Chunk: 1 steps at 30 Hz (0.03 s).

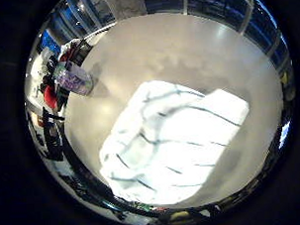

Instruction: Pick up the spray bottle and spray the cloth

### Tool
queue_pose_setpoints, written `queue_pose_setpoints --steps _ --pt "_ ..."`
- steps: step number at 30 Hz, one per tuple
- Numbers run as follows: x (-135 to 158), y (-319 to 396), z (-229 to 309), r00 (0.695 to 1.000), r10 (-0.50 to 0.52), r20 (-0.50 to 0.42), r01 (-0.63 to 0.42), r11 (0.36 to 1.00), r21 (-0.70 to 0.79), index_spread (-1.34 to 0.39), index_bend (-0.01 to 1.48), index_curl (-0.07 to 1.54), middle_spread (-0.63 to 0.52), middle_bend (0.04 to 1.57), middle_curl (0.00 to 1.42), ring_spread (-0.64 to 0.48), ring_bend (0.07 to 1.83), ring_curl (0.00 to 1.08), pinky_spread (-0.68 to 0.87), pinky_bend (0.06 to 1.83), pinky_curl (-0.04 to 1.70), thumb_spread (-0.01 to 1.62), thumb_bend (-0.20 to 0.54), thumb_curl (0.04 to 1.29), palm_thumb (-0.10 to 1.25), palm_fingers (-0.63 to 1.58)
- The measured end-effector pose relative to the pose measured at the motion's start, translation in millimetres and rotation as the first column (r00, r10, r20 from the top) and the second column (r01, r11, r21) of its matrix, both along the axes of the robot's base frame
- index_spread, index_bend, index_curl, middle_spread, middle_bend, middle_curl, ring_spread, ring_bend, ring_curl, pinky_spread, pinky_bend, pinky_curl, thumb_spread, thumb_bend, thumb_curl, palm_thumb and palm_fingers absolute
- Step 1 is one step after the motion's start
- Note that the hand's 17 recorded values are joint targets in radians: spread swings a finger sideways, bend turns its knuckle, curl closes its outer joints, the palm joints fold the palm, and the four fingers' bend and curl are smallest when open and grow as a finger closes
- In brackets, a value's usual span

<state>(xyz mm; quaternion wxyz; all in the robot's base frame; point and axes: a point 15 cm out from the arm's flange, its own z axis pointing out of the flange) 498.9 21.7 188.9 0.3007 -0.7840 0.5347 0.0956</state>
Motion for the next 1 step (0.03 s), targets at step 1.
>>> queue_pose_setpoints --steps 1 --pt "-7.3 -9.4 2.1 1.0 0.002 -0.001 -0.002 1.0 -0.022 -0.45 0.18 0.3 -0.04 0.18 0.31 0.02 0.26 0.27 0.39 0.34 0.35 0.96 -0.027 0.3 0.58 0.12"
